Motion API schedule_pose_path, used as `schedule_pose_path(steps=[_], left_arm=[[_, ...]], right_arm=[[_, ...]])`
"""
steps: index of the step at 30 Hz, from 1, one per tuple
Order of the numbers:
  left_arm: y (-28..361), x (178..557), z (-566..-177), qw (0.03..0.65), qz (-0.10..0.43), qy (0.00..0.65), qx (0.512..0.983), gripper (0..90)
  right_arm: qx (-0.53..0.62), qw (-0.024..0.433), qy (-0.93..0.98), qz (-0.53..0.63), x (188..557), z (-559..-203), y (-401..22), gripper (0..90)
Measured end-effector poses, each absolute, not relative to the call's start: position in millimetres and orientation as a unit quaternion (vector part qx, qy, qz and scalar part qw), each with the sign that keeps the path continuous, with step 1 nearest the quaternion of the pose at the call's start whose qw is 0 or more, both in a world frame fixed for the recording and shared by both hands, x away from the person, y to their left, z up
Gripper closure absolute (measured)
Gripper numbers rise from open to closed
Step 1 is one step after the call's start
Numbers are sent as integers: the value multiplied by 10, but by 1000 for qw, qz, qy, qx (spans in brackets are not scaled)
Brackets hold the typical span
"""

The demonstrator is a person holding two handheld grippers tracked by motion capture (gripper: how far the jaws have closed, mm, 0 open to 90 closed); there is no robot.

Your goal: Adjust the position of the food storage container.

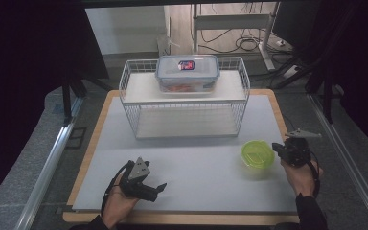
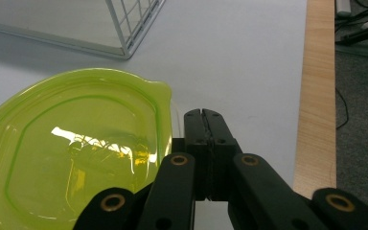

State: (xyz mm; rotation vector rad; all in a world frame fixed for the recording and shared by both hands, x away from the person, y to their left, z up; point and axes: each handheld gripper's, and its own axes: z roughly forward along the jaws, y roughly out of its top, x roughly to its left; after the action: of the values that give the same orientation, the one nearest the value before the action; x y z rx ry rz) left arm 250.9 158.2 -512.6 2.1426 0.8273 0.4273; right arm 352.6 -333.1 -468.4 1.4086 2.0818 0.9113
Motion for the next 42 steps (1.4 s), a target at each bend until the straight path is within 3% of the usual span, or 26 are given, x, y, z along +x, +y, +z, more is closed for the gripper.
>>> schedule_pose_path(steps=[21,42], left_arm=[[1560,2514,-5155,381,166,327,849,38],[1541,2516,-5171,376,161,328,852,38]], right_arm=[[509,197,773,325,3478,-4758,-3128,895],[464,163,805,332,3321,-4776,-2654,893]])
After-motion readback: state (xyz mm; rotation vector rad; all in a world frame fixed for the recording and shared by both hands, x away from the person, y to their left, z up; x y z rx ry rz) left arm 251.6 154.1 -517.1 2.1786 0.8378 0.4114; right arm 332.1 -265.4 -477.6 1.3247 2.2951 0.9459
